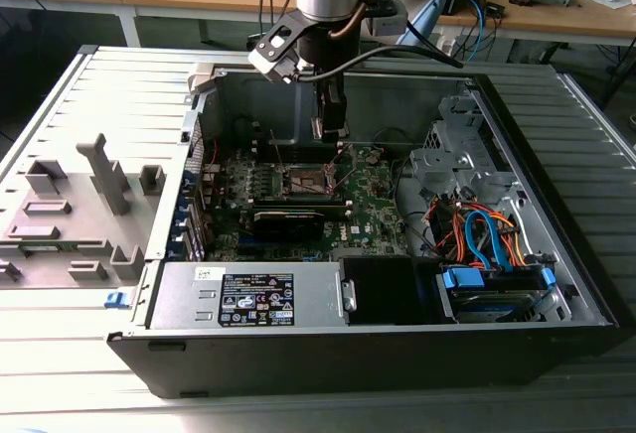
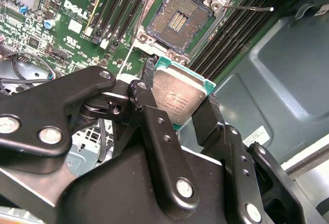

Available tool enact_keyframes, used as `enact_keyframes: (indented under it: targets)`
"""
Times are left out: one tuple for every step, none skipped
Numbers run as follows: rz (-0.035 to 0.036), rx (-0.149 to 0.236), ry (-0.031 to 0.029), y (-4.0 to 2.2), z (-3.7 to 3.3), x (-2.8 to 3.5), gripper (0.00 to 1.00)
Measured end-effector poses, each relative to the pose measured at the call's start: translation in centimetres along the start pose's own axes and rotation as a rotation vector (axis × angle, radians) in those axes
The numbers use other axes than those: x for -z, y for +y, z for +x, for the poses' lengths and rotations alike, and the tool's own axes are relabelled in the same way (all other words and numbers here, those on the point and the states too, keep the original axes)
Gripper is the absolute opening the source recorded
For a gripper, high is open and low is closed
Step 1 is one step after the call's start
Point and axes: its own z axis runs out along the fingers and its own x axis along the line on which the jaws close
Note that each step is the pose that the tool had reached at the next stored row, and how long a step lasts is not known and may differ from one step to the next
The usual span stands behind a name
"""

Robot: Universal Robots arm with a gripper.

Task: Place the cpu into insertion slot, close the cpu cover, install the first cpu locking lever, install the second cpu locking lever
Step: 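Place the cpu into insertion slot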

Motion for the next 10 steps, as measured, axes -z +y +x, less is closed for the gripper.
enact_keyframes:
  targets:
    - [0.0, -0.001, 0.0, 0.0, 0.0, 0.0, 0.54]
    - [-0.0001, -0.001, -0.0001, 0.0, 0.0, -0.01, 0.54]
    - [-0.0001, -0.002, -0.0002, 0.0, 0.0, -0.01, 0.54]
    - [-0.0001, -0.004, -0.0003, 0.0, 0.0, -0.02, 0.54]
    - [-0.0001, -0.005, -0.0003, 0.0, 0.0, -0.03, 0.54]
    - [-0.0001, -0.006, -0.0004, 0.0, 0.0, -0.03, 0.54]
    - [-0.0002, -0.006, -0.0005, 0.0, 0.0, -0.03, 0.54]
    - [-0.0002, -0.007, -0.0006, 0.0, 0.0, -0.03, 0.54]
    - [-0.0002, -0.007, -0.0006, 0.0, 0.0, -0.04, 0.54]
    - [-0.0002, -0.008, -0.0007, 0.0, 0.0, -0.04, 0.54]
